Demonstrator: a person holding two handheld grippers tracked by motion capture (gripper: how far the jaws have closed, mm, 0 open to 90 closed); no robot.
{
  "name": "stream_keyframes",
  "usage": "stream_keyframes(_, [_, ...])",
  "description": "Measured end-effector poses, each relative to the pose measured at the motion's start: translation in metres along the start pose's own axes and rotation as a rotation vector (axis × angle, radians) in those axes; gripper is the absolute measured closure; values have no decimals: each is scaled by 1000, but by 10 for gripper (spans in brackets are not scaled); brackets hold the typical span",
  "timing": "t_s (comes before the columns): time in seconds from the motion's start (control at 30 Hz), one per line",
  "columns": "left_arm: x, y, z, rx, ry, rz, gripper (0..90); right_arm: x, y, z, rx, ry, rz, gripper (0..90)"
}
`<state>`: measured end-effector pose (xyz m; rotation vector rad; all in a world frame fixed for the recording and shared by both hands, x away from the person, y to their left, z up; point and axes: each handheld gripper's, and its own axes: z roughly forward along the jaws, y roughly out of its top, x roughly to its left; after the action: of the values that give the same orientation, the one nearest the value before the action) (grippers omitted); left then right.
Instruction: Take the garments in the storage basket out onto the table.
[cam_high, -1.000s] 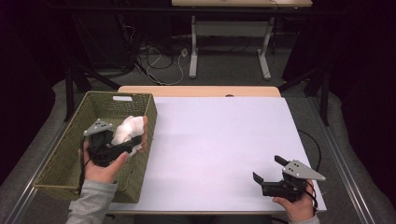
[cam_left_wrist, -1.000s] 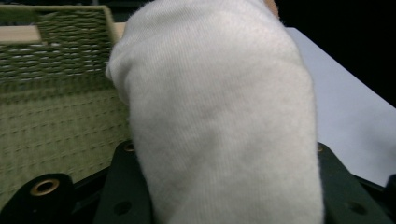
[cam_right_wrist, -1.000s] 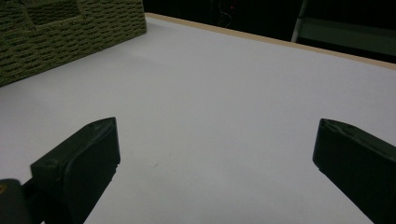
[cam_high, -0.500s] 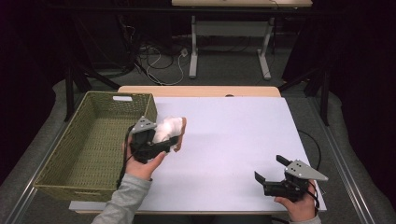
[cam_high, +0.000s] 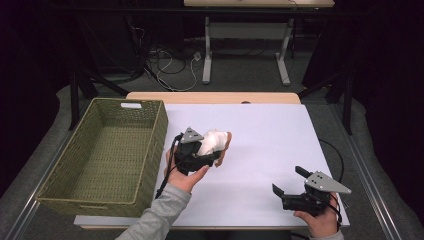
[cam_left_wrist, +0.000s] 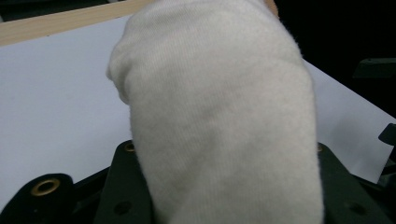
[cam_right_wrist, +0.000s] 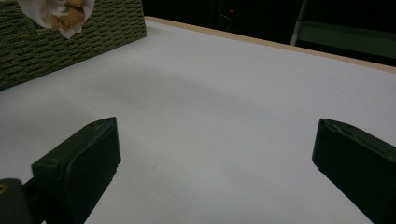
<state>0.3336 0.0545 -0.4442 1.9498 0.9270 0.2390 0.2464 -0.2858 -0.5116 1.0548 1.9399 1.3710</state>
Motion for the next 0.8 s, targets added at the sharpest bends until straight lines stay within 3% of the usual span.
stream_keyframes(0.4, [-12,11,42,9,-33,6,584,1,0,1,7,0,-1,9])
stream_keyframes(0.53, [-12,12,54,13,-25,19,583,1,0,2,6,5,1,10])
stream_keyframes(0.8, [-5,10,80,32,1,8,583,0,-1,3,13,13,-1,12])
